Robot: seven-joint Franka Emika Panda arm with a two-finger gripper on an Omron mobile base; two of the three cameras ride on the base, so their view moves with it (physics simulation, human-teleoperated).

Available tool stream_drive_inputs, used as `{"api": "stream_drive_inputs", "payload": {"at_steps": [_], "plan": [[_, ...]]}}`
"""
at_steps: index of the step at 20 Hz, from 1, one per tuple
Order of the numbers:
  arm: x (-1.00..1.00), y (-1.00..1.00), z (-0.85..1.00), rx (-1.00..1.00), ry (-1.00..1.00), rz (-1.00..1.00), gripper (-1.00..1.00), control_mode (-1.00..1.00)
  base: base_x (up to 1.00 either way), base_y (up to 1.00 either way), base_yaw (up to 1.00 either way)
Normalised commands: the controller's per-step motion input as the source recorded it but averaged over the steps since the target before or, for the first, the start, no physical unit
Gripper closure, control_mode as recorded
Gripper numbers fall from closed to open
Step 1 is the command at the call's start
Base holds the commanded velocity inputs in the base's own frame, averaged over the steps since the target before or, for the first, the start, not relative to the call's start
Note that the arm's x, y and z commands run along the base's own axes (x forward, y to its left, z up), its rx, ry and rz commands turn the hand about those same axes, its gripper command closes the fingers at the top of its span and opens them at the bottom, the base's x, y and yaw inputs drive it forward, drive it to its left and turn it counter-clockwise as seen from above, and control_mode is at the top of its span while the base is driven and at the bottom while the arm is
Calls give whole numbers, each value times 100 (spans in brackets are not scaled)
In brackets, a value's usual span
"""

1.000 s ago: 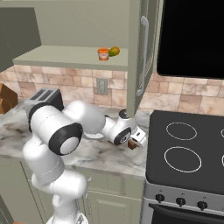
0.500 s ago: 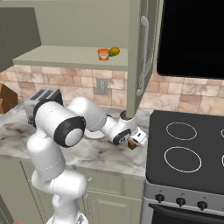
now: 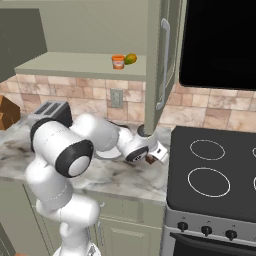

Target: Pick the avocado and bread from the counter and place them on the plate. Then pick the jam from the cabinet and place it next to the plate. Lastly close the cabinet door.

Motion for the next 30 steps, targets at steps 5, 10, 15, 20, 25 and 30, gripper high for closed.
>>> {"api": "stream_drive_inputs", "payload": {"at_steps": [5, 10, 15, 20, 25, 30], "plan": [[0, 17, 73, 2, -11, 2, 100, -100, 0, 0, 0], [7, 46, 29, 0, -4, 7, 100, -100, 0, 0, 0], [19, 81, 17, 0, -1, 6, 100, -100, 0, 0, 0], [11, 95, 2, 0, 0, 5, 100, -100, 0, 0, 0], [7, 87, 0, -2, 0, 4, 100, -100, 0, 0, 0], [0, 55, 0, -5, 0, 1, 100, -100, 0, 0, 0]]}}
